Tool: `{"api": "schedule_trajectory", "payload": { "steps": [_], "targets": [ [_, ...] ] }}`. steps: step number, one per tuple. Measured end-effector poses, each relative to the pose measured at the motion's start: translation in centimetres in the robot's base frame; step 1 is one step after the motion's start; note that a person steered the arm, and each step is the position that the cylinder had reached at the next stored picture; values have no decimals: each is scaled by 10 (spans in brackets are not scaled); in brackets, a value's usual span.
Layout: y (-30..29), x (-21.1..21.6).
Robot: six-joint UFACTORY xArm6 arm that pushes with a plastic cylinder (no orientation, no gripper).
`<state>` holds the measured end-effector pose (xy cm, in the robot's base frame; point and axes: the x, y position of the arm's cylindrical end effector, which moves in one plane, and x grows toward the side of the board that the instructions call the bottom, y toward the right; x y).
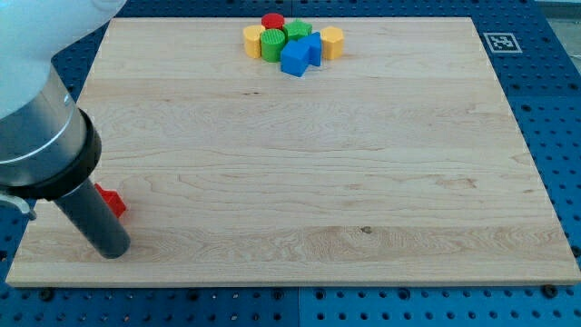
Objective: Push the red star toward center left
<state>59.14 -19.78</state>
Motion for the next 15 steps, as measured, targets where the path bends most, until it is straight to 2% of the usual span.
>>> {"api": "schedule_trajectory", "payload": {
  "steps": [4,5,8,11,15],
  "targets": [
    [-46,0],
    [-42,-3],
    [-15,-67],
    [62,-66],
    [59,-118]
  ]
}}
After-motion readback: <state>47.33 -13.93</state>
